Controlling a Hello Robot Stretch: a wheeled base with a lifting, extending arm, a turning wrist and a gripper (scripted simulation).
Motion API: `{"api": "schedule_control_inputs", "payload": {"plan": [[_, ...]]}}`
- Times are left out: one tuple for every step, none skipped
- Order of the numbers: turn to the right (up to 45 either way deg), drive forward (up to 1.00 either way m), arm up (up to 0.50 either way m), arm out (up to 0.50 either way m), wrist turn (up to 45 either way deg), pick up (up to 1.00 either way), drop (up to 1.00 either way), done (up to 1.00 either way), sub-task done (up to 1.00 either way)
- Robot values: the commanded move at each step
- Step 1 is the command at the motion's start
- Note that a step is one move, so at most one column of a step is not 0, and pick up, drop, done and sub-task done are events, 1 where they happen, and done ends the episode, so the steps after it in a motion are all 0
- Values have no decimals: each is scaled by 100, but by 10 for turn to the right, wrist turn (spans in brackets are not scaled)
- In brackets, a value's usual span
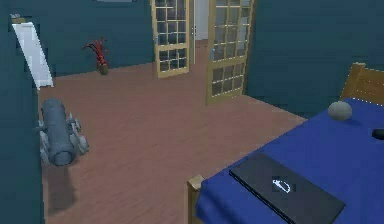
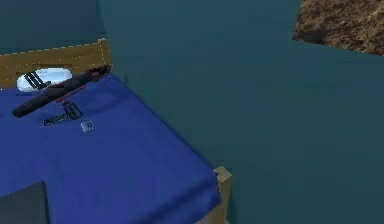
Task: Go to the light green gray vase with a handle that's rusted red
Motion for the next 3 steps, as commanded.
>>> {"api": "schedule_control_inputs", "payload": {"plan": [[0,20,0,0,0,0,0,0,0],[270,0,0,0,0,0,0,0,0],[0,30,0,0,0,0,0,0,0]]}}
